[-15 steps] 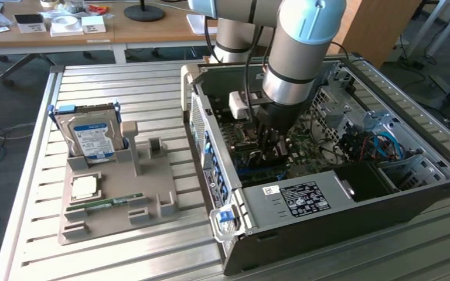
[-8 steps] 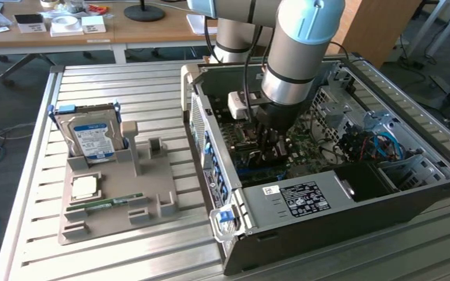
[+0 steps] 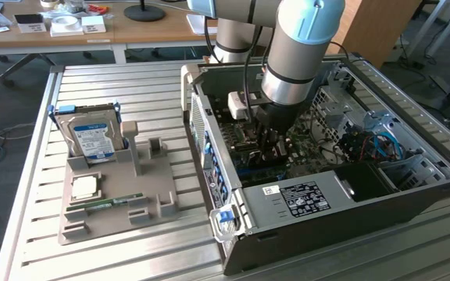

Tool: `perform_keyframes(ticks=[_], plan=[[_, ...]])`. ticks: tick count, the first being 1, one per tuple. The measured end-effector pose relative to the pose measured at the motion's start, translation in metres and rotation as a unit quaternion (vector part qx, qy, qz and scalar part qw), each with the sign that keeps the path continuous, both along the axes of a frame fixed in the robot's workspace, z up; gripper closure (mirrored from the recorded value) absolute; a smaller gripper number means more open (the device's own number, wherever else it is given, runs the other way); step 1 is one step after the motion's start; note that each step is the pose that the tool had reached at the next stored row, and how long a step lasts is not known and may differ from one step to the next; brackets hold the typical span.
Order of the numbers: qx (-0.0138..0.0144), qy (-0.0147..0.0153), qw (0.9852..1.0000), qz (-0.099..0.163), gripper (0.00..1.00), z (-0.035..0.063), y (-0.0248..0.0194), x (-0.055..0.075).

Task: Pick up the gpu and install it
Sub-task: 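Insert the gpu into the slot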

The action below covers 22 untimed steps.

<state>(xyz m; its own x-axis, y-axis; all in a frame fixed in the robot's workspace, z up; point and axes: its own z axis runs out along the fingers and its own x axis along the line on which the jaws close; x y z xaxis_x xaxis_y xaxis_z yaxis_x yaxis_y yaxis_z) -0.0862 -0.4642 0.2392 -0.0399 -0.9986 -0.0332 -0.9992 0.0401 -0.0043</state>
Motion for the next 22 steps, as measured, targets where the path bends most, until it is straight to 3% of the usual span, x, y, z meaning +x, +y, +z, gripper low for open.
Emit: perform_keyframes(ticks=[22], plan=[[0.0002, -0.0001, 1.0, 0.0, 0.73, -0.0009, 0.0001, 0.0]])
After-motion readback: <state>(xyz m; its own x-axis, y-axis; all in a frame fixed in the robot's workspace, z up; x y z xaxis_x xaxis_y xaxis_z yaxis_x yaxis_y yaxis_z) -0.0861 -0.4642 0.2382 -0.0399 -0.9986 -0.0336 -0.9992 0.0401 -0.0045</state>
